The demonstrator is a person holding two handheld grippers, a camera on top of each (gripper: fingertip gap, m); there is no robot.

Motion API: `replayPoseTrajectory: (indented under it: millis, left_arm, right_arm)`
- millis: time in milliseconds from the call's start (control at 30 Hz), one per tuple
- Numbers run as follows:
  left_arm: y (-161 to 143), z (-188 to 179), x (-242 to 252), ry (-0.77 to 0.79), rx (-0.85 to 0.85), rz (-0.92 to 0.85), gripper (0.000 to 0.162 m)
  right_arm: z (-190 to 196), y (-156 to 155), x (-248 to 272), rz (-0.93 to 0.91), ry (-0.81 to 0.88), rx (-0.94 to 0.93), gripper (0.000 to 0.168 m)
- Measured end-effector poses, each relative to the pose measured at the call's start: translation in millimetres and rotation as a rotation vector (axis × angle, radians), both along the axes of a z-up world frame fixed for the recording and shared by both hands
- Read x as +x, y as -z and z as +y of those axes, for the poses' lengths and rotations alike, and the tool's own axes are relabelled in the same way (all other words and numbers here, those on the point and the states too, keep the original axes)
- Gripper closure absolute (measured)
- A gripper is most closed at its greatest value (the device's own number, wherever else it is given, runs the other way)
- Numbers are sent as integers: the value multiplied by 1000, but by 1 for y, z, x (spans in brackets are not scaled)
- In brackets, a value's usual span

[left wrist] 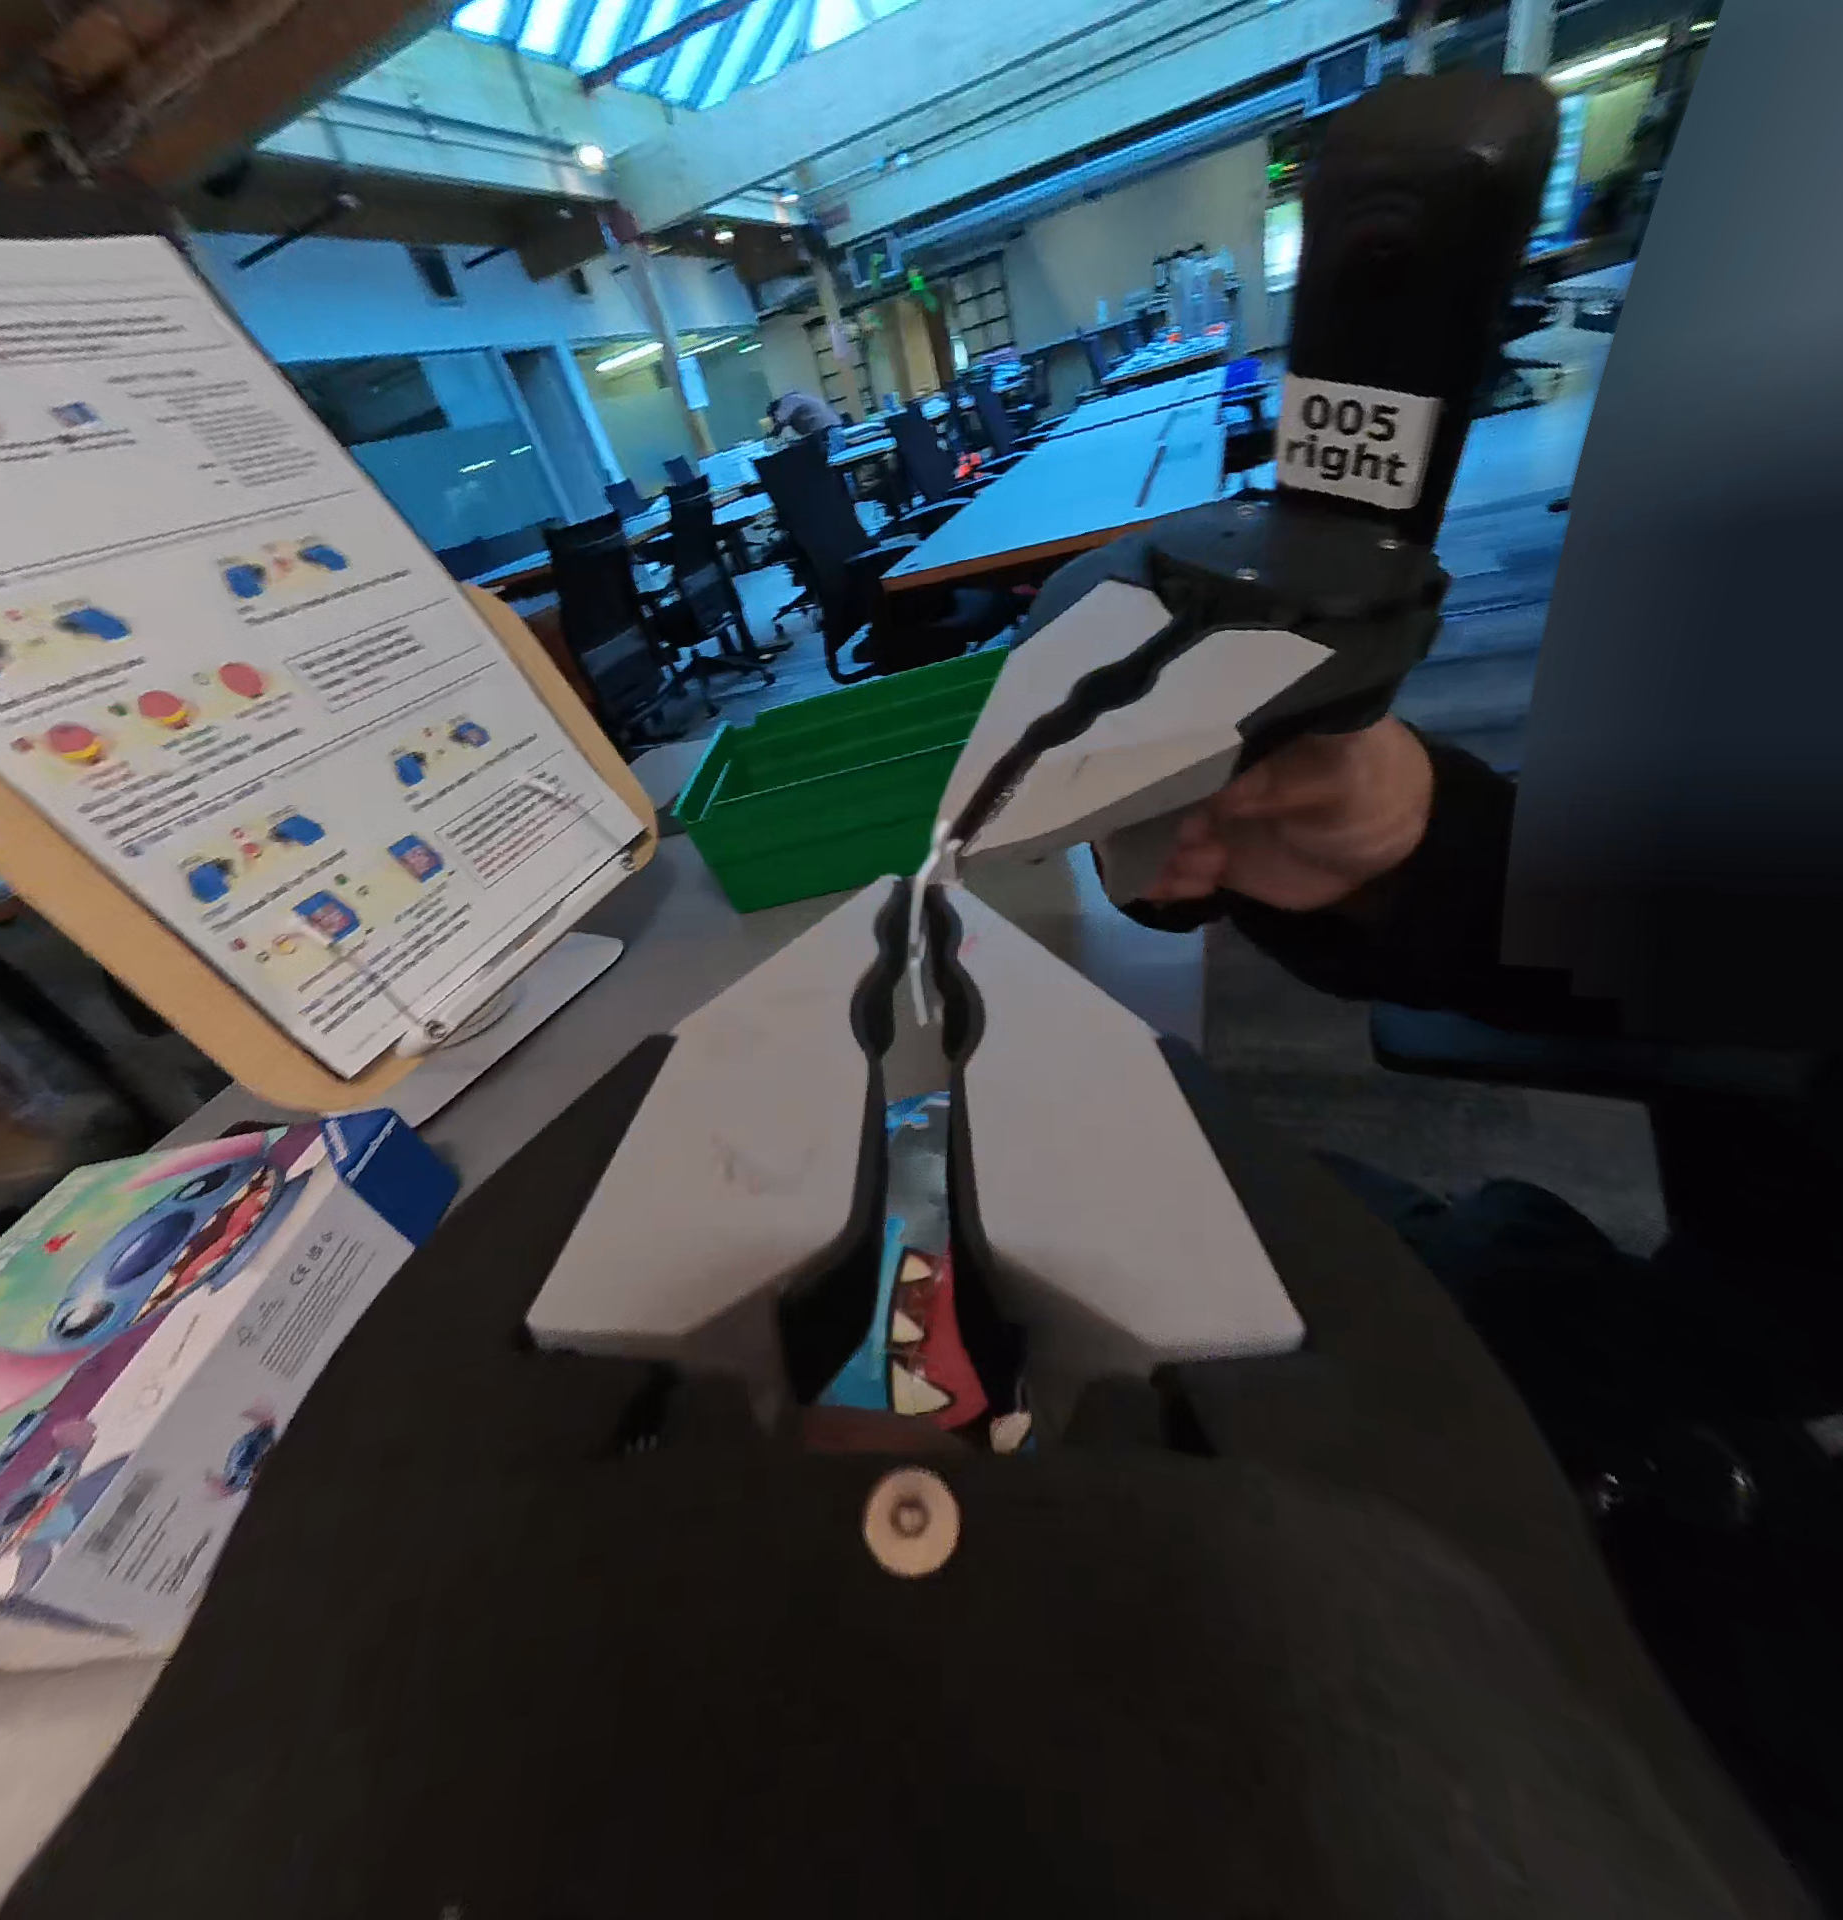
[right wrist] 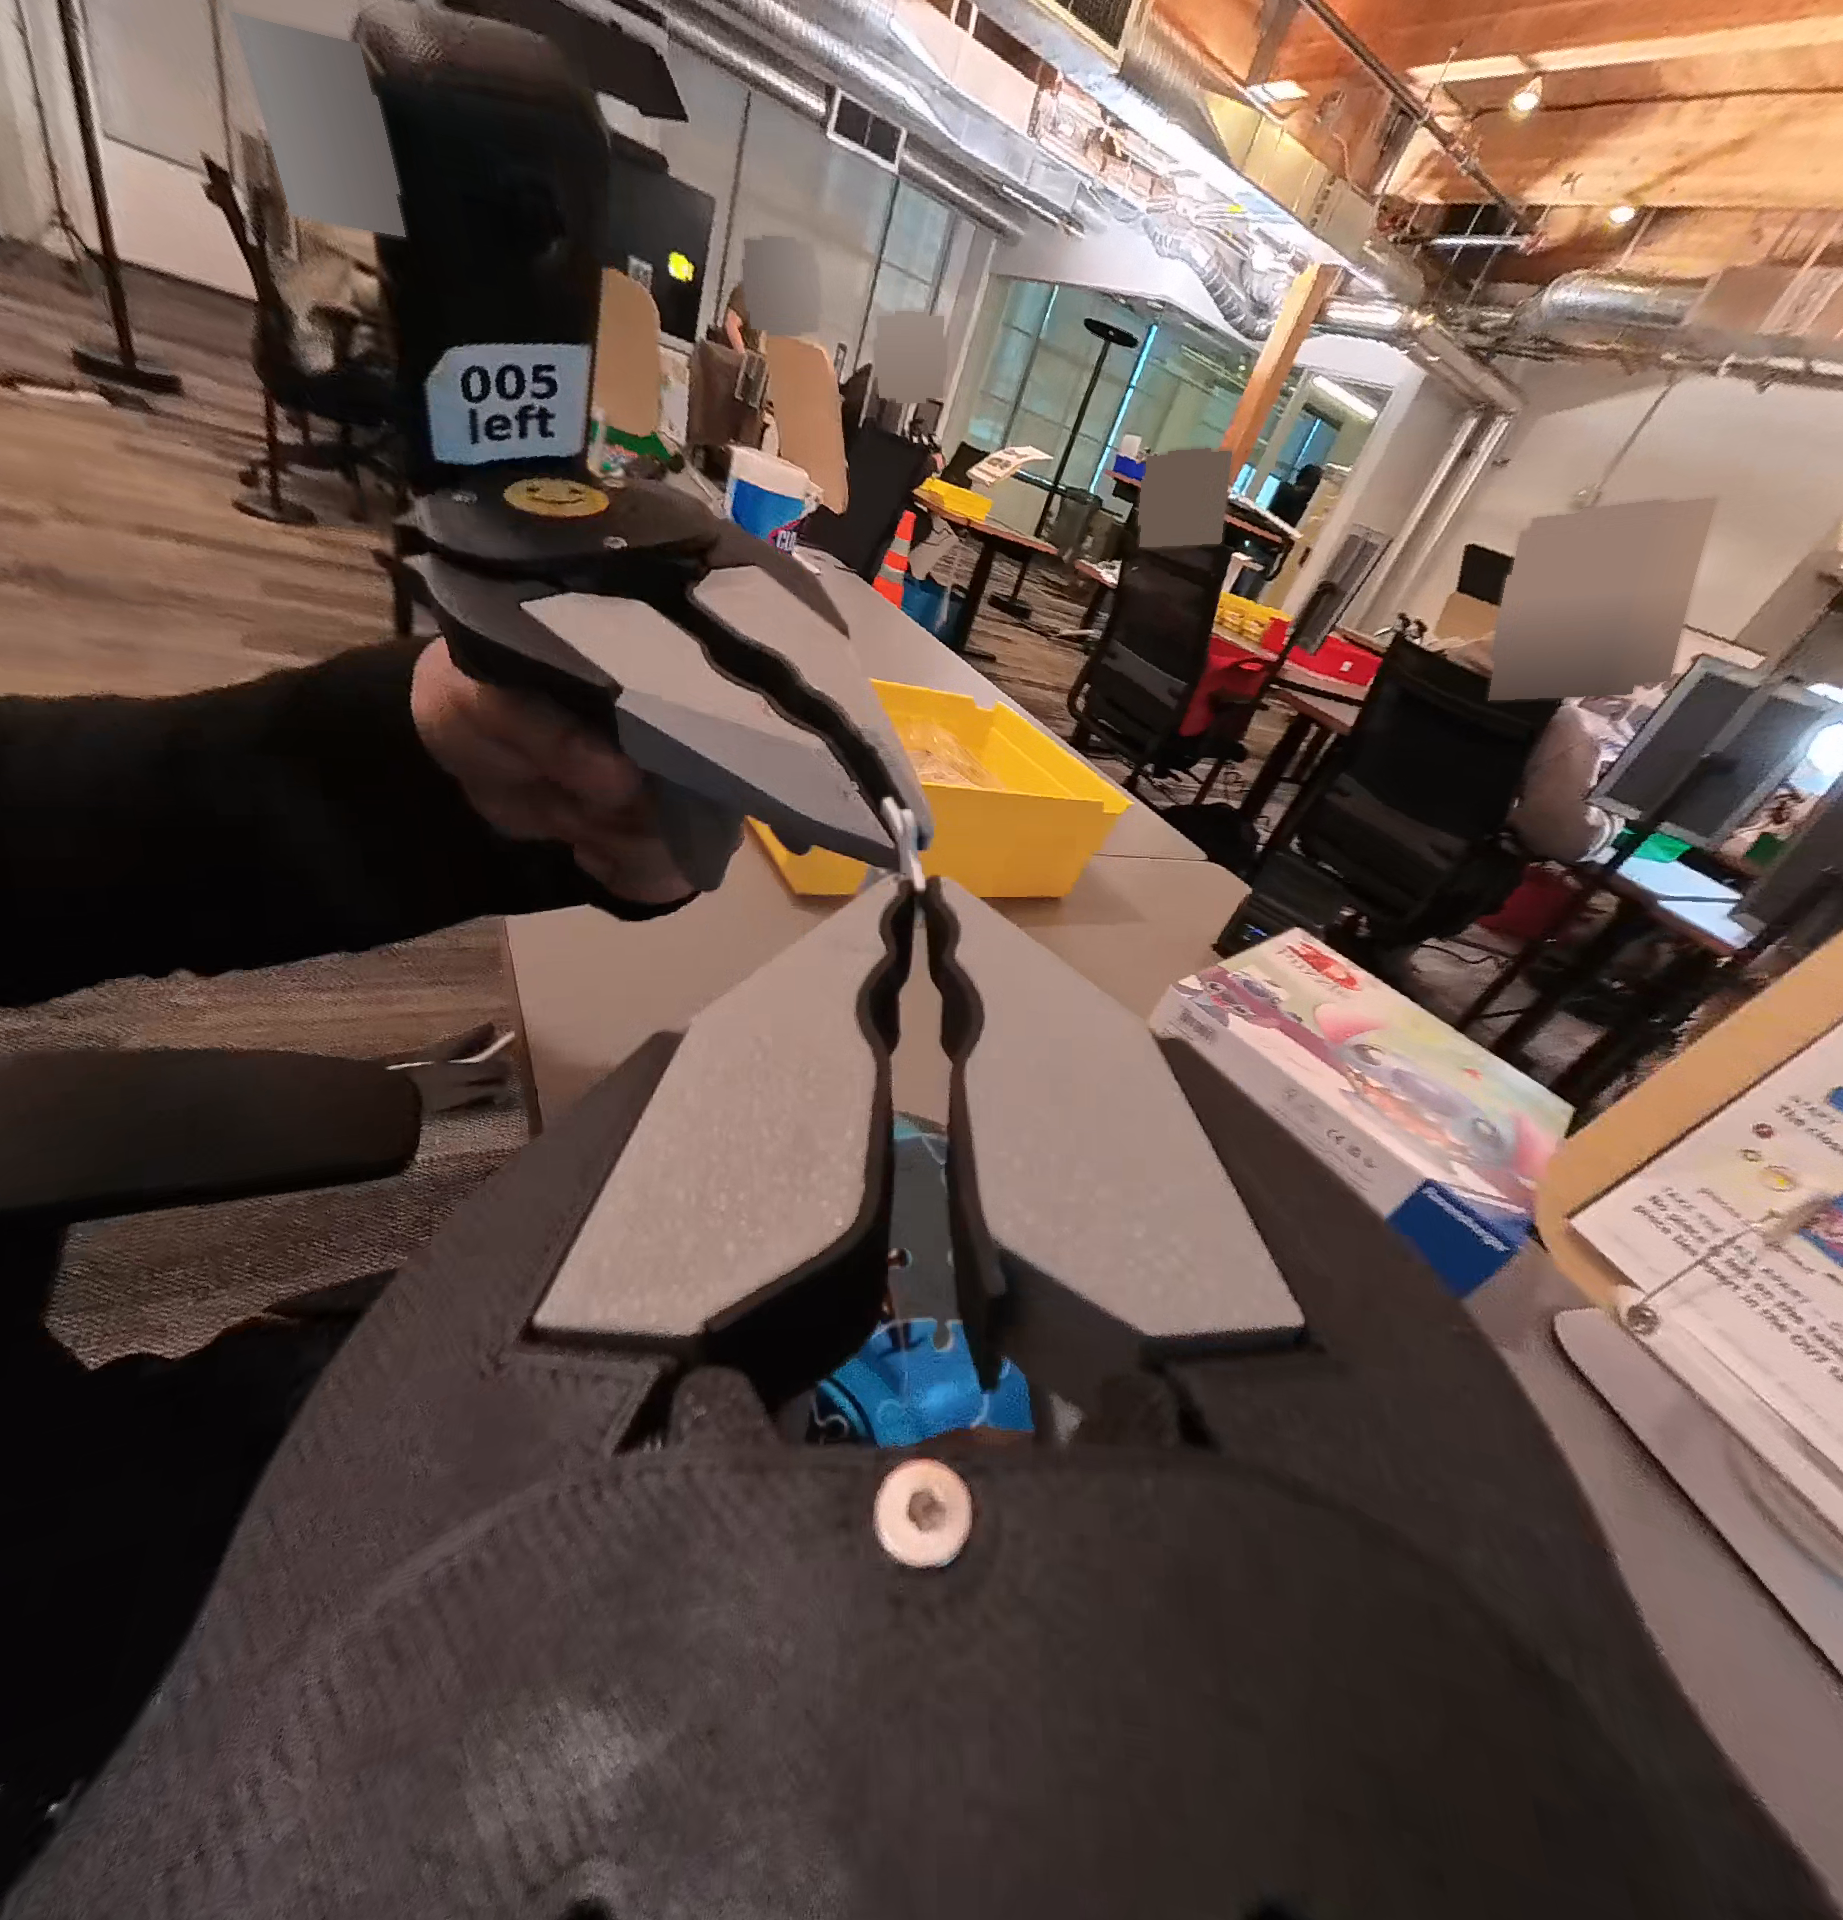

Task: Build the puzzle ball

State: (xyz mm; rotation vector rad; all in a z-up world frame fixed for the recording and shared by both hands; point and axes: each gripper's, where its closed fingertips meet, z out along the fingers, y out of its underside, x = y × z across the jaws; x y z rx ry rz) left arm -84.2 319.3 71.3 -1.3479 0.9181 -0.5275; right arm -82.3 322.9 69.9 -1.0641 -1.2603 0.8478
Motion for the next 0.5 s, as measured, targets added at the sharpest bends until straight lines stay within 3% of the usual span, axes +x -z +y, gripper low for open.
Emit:
replayPoseTrajectory:
  millis: [100, 233, 400, 500]
  left_arm:
    - [-3, -13, 6, 107, 71, 12, 162]
    - [-13, -50, 4, 328, 343, 44, 162]
    - [-13, -94, 15, 513, 574, 184, 162]
    - [-4, -105, 30, 512, 749, 262, 162]
  right_arm:
    - [-9, -4, 5, 9, -47, -19, 168]
    - [-18, 7, 17, -43, -207, -188, 167]
    - [-44, 24, 26, -172, -561, -549, 151]
    - [-73, 18, 28, -195, -809, -713, 146]
